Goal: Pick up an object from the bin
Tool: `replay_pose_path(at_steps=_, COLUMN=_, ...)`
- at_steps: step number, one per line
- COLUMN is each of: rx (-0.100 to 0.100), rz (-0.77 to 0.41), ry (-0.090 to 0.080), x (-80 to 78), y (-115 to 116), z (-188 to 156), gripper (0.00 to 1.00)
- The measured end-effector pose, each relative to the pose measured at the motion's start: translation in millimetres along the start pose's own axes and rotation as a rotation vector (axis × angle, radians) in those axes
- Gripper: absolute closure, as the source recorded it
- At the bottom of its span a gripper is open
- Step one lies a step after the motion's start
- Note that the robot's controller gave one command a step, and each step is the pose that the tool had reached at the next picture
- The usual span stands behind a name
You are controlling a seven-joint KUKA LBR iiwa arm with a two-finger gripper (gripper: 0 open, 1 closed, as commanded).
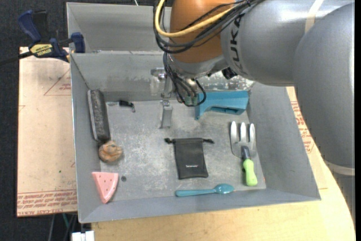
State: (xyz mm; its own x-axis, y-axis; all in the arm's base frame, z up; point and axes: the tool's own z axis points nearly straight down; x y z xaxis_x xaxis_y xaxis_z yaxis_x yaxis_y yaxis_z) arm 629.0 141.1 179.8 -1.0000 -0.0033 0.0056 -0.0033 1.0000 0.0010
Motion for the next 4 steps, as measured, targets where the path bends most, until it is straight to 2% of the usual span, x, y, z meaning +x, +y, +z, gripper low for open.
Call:
replay_pose_path(at_steps=1, rx=-0.001, rz=0.003, ry=-0.007, x=-1.4, y=-0.7, z=-5.2, gripper=0.0)
replay_pose_path(at_steps=2, rx=-0.001, rz=-0.12, ry=-0.008, x=17.5, y=-54.7, z=59.1, gripper=0.0)
replay_pose_path(at_steps=3, rx=0.002, rz=-0.209, ry=-0.018, x=35.7, y=-129.4, z=33.1, gripper=0.0)
replay_pose_path(at_steps=4, rx=-0.003, rz=-0.489, ry=-0.004, x=87.0, y=-116.8, z=67.7, gripper=0.0)
